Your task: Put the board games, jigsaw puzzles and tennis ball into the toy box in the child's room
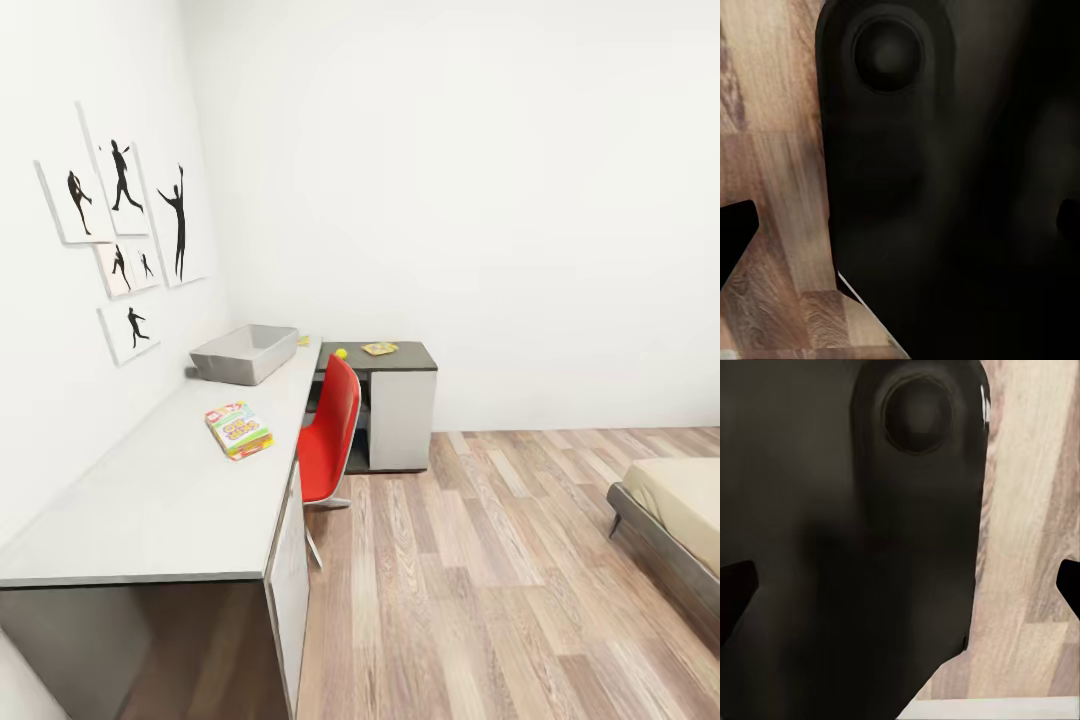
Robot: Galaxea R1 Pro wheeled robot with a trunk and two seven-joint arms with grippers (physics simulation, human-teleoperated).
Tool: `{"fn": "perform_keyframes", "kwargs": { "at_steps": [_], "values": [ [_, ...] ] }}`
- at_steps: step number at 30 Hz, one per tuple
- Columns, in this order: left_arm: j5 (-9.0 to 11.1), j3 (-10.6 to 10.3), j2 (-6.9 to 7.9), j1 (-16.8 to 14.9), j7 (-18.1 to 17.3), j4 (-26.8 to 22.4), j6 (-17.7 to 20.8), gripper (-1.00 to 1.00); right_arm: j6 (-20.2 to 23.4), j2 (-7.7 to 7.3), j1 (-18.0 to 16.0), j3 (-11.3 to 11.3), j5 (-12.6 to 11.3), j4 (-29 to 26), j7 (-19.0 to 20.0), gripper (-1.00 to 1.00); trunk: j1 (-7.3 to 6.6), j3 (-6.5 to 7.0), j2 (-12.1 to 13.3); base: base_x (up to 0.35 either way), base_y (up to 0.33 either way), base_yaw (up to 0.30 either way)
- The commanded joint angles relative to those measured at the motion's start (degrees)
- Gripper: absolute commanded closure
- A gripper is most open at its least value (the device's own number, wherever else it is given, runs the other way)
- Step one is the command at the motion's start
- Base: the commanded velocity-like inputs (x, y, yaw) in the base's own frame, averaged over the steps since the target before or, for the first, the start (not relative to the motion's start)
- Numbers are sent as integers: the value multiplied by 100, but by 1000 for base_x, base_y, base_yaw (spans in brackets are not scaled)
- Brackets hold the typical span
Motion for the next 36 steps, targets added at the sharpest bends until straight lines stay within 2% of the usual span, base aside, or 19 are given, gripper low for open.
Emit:
{"fn": "perform_keyframes", "kwargs": {
  "at_steps": [1, 4, 24, 36],
  "values": [
    [33, -18, -33, 33, 9, -26, -33, -100, 33, 33, 8, -8, -33, -27, -13, -100, 0, -3, -1, 0, 0, 0],
    [41, -18, -123, 36, 9, -26, -36, -100, 42, 130, 8, -8, -40, -27, -21, -100, 0, -3, -1, 0, 0, 0],
    [9, -18, -106, 34, 9, -34, -38, -100, -24, 259, 7, -2, -2, -44, 8, -100, 0, -3, -1, 0, 0, 0],
    [1, 12, -103, 34, 9, -35, -42, -100, -140, 221, 8, -16, -8, -44, -10, -100, -263, 213, 480, 0, 0, 0]
  ]
}}
